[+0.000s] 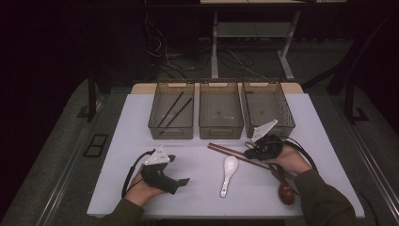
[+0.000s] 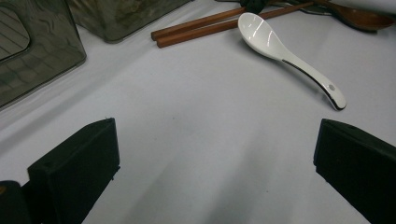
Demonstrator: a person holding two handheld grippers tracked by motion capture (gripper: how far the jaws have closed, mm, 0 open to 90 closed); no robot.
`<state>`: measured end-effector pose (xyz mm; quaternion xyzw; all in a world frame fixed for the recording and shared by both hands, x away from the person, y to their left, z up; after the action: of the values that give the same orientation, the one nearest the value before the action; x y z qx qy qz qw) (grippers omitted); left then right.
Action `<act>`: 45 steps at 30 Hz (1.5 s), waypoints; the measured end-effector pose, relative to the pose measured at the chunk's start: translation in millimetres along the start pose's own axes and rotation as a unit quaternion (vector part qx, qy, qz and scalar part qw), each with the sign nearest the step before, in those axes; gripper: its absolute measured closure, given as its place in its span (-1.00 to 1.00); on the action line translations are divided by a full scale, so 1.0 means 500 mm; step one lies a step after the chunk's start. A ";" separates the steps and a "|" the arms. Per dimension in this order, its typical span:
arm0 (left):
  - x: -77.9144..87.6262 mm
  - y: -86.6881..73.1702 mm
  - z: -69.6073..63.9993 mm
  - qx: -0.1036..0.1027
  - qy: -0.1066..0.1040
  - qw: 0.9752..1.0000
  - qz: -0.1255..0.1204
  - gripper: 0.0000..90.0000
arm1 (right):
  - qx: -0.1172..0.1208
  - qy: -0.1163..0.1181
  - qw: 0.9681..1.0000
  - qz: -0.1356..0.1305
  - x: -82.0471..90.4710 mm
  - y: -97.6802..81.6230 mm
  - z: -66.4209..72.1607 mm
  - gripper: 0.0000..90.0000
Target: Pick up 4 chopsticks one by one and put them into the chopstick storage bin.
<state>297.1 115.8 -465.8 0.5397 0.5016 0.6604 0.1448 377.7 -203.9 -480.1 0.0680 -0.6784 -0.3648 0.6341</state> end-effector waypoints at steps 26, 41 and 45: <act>-0.003 -0.006 0.000 -0.005 -0.004 1.000 0.005 -1.00 | 0.000 0.000 1.000 -0.011 0.022 -0.002 0.002 0.86; 0.003 -0.013 0.008 -0.006 -0.005 1.000 0.000 -1.00 | -0.015 0.011 0.998 -0.059 0.079 0.010 0.013 0.86; 0.004 -0.014 0.008 -0.007 -0.004 1.000 0.001 -1.00 | -0.031 0.024 0.996 -0.081 0.090 0.020 0.019 0.86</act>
<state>297.5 122.3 -470.6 0.5419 0.4959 0.6617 0.1500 364.2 -217.9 -437.1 0.1114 -0.6440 -0.4338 0.6202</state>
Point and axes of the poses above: each handheld gripper's, and its own axes: x roughly backward along the jaws, y roughly out of its top, z roughly to its left, the point moved 5 cm from there along -x, roughly forward along the jaws, and after that the axes turned 3 degrees about -x, right-handed, at the moved point
